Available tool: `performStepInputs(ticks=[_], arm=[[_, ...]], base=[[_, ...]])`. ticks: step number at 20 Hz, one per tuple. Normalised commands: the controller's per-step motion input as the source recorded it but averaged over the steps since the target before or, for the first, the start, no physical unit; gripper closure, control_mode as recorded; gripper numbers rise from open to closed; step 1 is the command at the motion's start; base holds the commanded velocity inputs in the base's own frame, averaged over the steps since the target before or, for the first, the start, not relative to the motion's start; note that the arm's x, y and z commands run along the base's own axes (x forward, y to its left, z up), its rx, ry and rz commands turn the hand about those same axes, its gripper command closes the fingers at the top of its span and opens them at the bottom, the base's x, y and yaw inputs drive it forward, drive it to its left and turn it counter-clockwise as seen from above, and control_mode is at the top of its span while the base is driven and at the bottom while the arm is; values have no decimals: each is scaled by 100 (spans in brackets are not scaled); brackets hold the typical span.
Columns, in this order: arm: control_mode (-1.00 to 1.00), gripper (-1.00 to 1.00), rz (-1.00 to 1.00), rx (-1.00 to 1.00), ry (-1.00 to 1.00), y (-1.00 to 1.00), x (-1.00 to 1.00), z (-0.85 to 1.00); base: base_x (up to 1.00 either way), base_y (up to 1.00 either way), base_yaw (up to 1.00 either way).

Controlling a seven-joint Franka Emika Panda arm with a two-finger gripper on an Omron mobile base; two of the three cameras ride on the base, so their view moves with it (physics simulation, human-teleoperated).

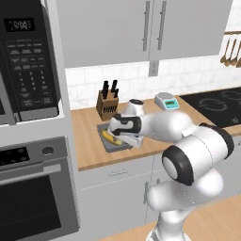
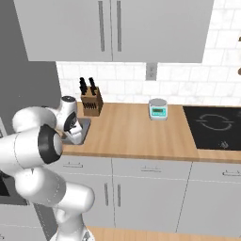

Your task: Take the meat container that has the fish and place it on the second highest rack of the freezer. Then take the vegetable container that has the avocado and cucumber and place it on the highest rack of the freezer.

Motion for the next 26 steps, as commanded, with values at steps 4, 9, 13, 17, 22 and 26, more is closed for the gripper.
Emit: performStepInputs(ticks=[4,9,13,17,22,26], arm=[[-100,-100,-9,1,0,9,52,-38],[-100,-100,-11,0,0,11,40,-38],[-100,-100,-9,0,0,11,44,-38],[-100,100,-6,0,0,26,38,-39],[-100,100,1,0,1,13,-2,-20],[-100,100,7,0,0,0,-42,0]], base=[[0,0,0],[0,0,0],[0,0,0],[0,0,0],[0,0,0],[0,0,0]])
